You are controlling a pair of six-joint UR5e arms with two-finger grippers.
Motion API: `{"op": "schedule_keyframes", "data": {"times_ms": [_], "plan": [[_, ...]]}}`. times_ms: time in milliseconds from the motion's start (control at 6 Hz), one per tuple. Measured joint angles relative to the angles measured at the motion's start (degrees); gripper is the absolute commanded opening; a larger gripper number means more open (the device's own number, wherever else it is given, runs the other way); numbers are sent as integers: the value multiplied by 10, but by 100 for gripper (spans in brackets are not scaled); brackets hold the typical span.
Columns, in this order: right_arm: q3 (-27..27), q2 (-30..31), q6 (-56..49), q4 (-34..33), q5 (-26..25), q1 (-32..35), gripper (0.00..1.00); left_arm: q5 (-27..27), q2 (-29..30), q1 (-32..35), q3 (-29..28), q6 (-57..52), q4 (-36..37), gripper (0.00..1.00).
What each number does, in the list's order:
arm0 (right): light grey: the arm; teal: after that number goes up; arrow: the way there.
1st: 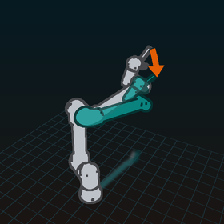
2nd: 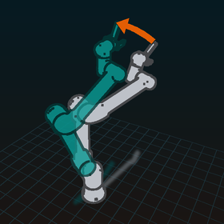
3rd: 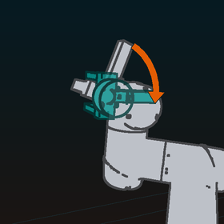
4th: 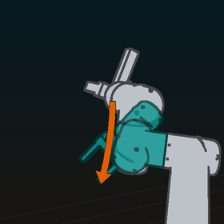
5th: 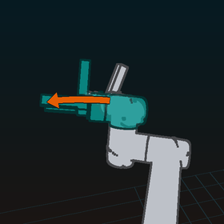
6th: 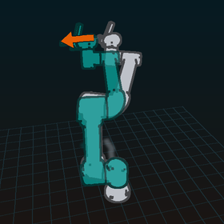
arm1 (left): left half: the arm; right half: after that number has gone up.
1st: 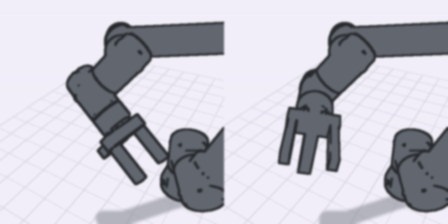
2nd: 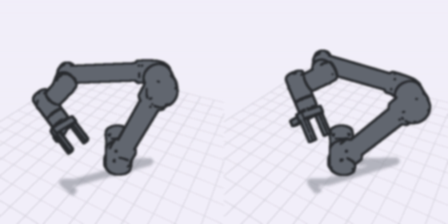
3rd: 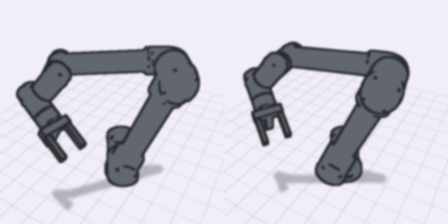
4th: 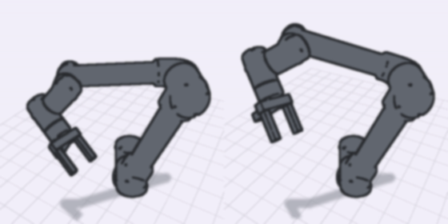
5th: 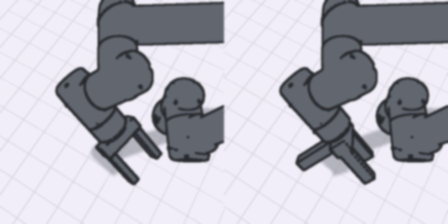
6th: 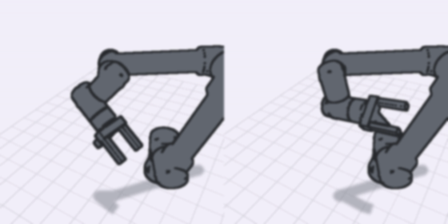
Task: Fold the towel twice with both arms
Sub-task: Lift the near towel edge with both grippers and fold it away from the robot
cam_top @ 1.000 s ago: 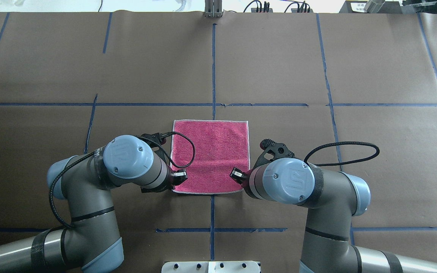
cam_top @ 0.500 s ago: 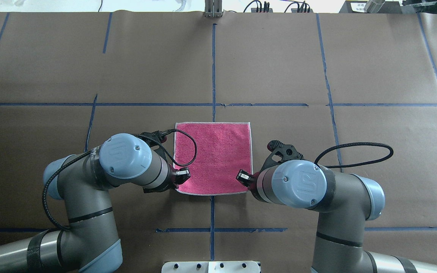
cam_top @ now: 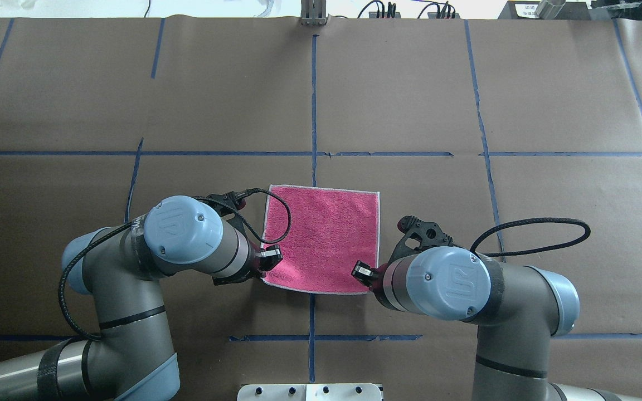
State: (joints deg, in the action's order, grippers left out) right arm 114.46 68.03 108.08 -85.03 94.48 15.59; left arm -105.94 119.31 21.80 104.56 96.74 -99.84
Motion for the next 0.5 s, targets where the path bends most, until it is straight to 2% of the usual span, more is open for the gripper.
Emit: {"op": "schedule_keyframes", "data": {"times_ms": [500], "plan": [[-13,-13,-7,1,18,55,2,7,26,27,-11,0,0,0]]}}
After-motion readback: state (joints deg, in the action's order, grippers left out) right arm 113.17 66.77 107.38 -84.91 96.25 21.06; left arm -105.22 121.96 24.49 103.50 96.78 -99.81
